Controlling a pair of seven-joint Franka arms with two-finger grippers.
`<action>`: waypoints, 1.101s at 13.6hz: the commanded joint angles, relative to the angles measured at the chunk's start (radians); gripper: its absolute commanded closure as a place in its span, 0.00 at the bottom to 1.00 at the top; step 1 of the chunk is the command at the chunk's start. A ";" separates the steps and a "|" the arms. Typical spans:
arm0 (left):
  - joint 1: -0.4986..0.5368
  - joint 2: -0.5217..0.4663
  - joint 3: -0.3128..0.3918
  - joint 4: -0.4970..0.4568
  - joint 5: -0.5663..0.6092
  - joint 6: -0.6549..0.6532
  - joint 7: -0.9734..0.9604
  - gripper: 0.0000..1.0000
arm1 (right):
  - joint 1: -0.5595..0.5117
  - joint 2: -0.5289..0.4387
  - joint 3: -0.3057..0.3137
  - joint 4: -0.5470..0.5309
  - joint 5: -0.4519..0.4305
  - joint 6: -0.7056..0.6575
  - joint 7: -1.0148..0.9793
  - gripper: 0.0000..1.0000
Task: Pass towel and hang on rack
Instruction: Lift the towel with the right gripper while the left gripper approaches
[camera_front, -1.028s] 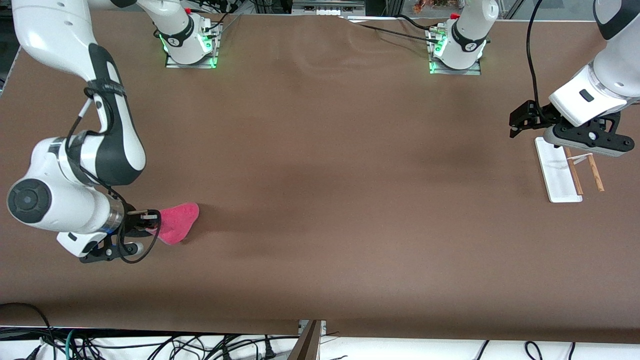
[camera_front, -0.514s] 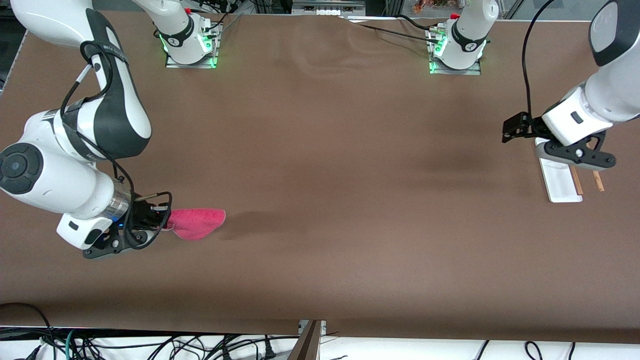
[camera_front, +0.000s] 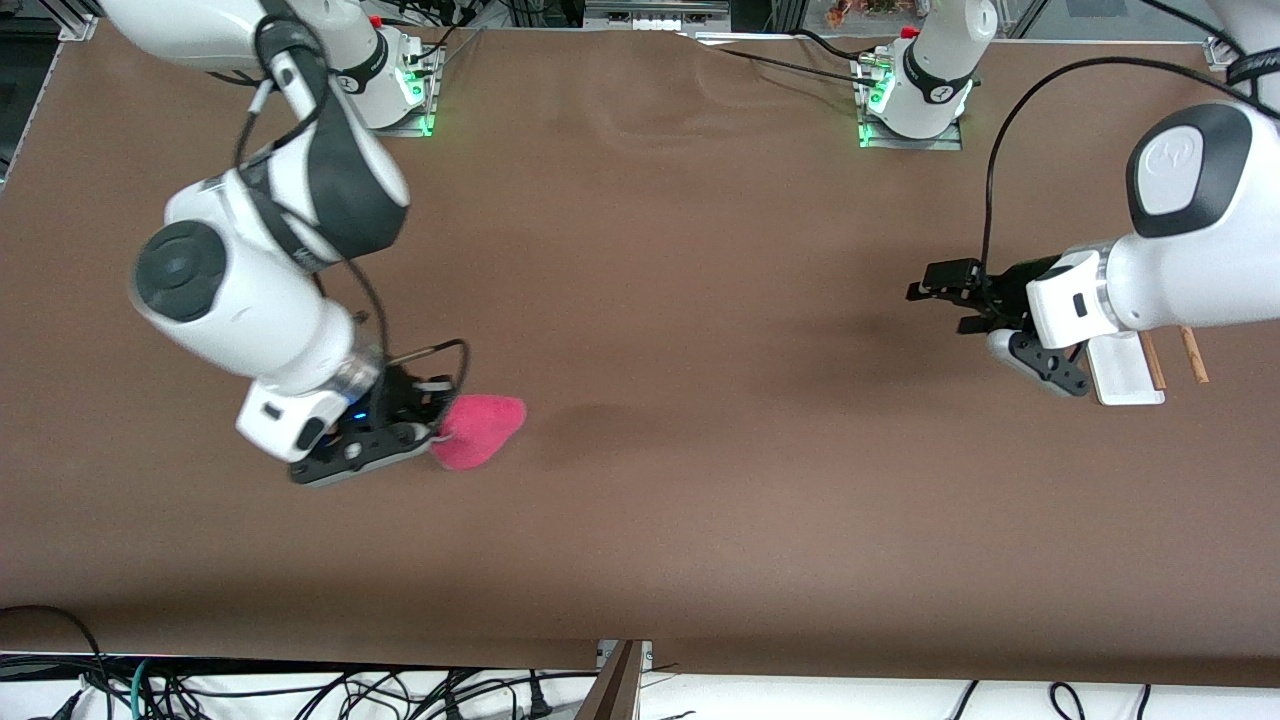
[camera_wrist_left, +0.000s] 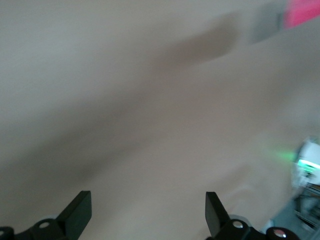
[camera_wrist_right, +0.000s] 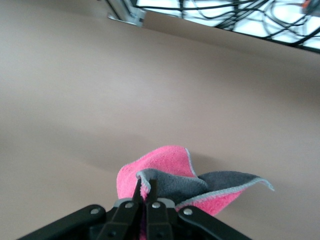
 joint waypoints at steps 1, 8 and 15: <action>0.010 0.064 -0.008 0.005 -0.139 0.094 0.219 0.00 | 0.073 -0.004 -0.004 0.016 0.008 0.037 0.134 1.00; -0.005 0.101 -0.169 -0.182 -0.443 0.510 0.762 0.00 | 0.245 0.004 -0.012 0.016 0.000 0.167 0.342 1.00; -0.051 0.147 -0.246 -0.346 -0.863 0.681 1.349 0.00 | 0.359 0.010 -0.010 0.016 0.000 0.232 0.520 1.00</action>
